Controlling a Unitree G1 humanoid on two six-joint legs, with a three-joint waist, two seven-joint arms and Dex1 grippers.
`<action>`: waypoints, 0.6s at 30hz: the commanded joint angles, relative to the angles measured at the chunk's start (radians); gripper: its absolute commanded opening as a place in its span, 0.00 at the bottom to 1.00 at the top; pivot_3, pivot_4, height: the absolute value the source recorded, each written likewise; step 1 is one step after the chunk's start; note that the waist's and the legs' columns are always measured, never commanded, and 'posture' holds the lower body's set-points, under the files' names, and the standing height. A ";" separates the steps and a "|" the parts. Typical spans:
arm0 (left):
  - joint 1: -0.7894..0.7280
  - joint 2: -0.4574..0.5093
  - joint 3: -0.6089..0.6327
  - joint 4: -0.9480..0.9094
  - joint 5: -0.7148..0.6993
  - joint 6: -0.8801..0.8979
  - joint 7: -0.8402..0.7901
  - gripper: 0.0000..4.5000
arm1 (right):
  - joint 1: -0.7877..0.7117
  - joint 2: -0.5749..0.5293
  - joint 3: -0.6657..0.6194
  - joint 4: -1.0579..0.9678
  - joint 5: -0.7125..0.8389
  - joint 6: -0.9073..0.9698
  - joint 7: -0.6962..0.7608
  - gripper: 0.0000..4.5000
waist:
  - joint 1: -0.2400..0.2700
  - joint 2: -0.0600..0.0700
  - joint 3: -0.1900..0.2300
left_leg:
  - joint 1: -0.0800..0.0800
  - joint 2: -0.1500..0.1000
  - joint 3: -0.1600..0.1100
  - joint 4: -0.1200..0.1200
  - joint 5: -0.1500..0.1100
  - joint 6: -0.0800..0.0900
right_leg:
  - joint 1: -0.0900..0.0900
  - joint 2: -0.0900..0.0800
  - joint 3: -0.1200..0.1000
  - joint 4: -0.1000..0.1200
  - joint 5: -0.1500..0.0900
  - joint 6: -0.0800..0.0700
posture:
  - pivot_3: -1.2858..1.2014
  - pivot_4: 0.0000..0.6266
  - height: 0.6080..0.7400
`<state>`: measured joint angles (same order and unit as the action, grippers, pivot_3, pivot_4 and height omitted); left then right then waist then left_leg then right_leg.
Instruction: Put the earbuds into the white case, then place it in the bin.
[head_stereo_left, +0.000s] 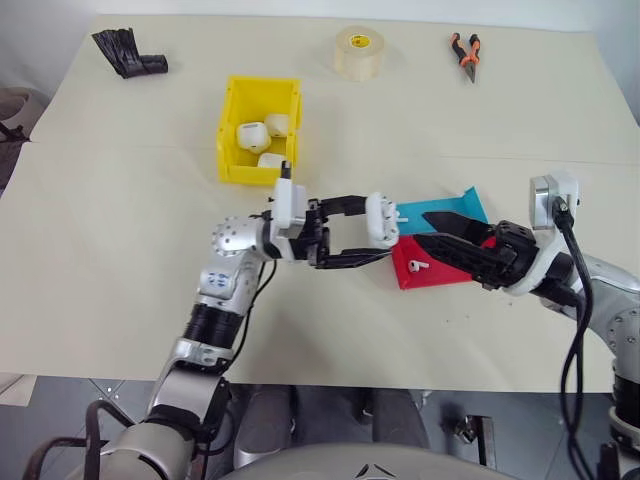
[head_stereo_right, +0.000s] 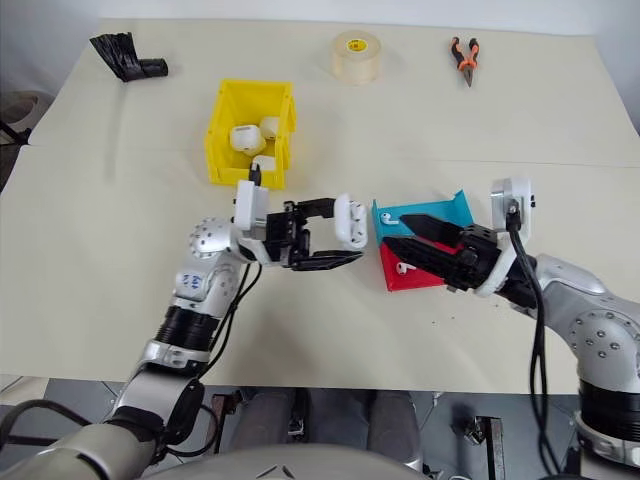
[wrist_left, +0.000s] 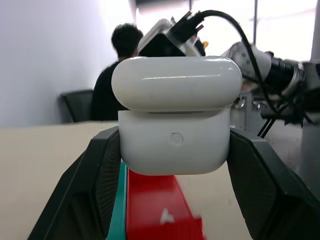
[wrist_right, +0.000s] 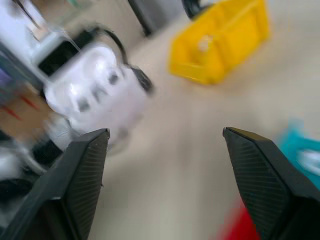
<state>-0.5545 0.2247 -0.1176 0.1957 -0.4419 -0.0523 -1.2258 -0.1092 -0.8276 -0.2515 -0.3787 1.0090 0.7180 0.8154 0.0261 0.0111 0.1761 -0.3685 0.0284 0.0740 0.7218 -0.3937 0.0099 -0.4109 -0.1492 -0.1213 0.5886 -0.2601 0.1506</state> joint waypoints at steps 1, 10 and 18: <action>0.021 0.079 0.000 -0.093 0.008 0.058 -0.013 0.62 | 0.018 -0.040 0.034 0.023 -0.213 -0.211 0.154 0.85 | -0.001 0.000 0.000 | 0.000 0.000 0.000 0.000 0.000 0.000 | 0.000 0.000 0.000 0.000 0.000 0.000 | 0.52 0.24 1.00; 0.027 0.152 -0.029 -0.144 0.033 0.122 0.007 0.62 | -0.032 -0.036 0.054 0.070 -0.332 -0.343 0.302 0.31 | 0.000 0.000 0.000 | 0.000 0.000 0.001 0.000 0.000 0.000 | 0.000 0.000 0.000 0.000 0.000 0.000 | 0.52 0.24 1.00; -0.071 0.126 -0.102 -0.089 0.194 0.129 0.128 0.62 | -0.216 0.015 0.111 0.004 -0.277 -0.253 0.252 0.00 | 0.000 0.000 0.000 | 0.000 0.000 0.001 0.001 0.000 0.000 | 0.000 0.000 0.000 0.001 0.000 0.000 | 0.52 0.24 1.00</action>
<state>-0.5948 0.3584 -0.1997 0.0993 -0.2919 0.0932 -1.1289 -0.2975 -0.8197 -0.1484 -0.3300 0.7010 0.4417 1.0888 0.0266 0.0109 0.1762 -0.3681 0.0284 0.0746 0.7227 -0.3936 0.0097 -0.4107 -0.1491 -0.1210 0.5892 -0.2601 0.1506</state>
